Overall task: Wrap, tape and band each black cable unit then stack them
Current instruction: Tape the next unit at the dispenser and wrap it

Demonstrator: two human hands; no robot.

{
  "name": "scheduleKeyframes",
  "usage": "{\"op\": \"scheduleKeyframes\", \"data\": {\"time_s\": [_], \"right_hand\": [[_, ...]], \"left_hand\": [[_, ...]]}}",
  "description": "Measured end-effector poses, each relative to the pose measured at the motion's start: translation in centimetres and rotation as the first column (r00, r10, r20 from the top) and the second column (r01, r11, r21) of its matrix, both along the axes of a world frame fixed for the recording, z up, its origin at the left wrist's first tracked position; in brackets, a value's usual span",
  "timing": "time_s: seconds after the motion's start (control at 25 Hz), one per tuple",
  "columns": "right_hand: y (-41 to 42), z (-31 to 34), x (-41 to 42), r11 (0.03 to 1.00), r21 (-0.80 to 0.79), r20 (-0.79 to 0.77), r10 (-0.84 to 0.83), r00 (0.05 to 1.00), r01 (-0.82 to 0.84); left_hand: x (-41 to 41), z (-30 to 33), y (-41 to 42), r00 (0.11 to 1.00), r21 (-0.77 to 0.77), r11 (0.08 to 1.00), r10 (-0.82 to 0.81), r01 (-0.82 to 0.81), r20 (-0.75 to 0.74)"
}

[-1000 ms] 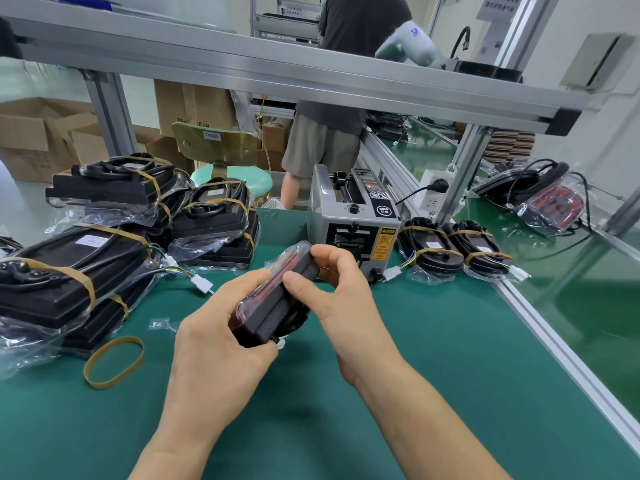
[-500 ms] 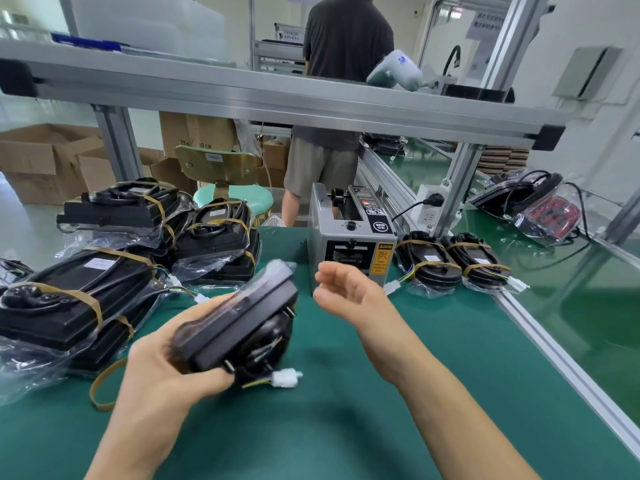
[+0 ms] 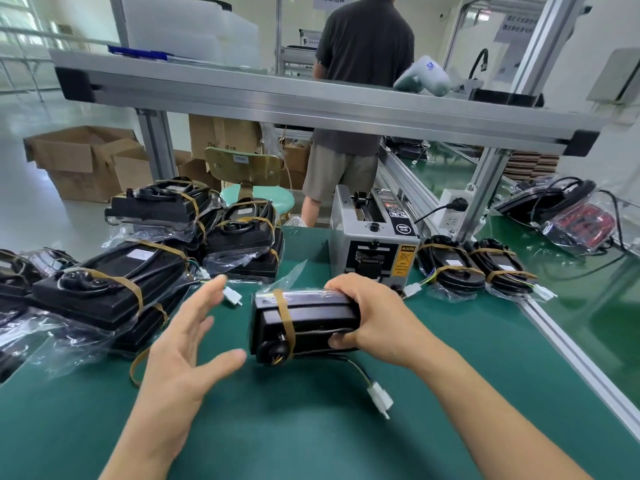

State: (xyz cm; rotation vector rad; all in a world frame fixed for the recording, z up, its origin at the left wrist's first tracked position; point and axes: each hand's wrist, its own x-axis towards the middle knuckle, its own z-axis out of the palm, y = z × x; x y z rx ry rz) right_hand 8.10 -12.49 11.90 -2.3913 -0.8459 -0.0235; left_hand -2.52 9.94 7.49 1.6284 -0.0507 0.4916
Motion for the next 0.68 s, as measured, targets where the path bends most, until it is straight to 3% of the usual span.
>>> {"op": "scheduleKeyframes", "data": {"time_s": [0.08,0.2,0.44,0.56,0.6,0.68], "right_hand": [[0.9,-0.6,0.5,0.998,-0.036,-0.058,0.04,0.998,-0.042],[1.8,-1.0,0.9,0.989,-0.087,-0.081,0.109,0.991,-0.116],[2.5,-1.0,2.0,0.964,-0.166,-0.056,0.203,0.978,-0.209],[2.4,-1.0,2.6,0.96,-0.146,-0.133,0.219,0.967,-0.237],[2.4,-1.0,2.7,0.957,-0.149,-0.14,0.226,0.964,-0.247],[2.4,-1.1,3.0,0.956,-0.151,-0.149,0.231,0.961,-0.253]], "left_hand": [[-0.2,0.4,-0.7,0.996,0.084,0.994,-0.075,0.071,0.05],[0.5,1.1,-0.5,0.993,-0.005,0.995,-0.098,0.097,-0.067],[3.7,2.0,-0.3,0.99,0.074,0.996,0.056,-0.047,-0.129],[4.9,1.7,-0.9,0.963,-0.184,0.977,0.057,-0.108,-0.264],[5.1,1.6,-1.0,0.945,-0.288,0.953,-0.005,-0.094,-0.327],[5.6,1.6,-0.8,0.896,-0.347,0.938,-0.13,-0.028,-0.424]]}}
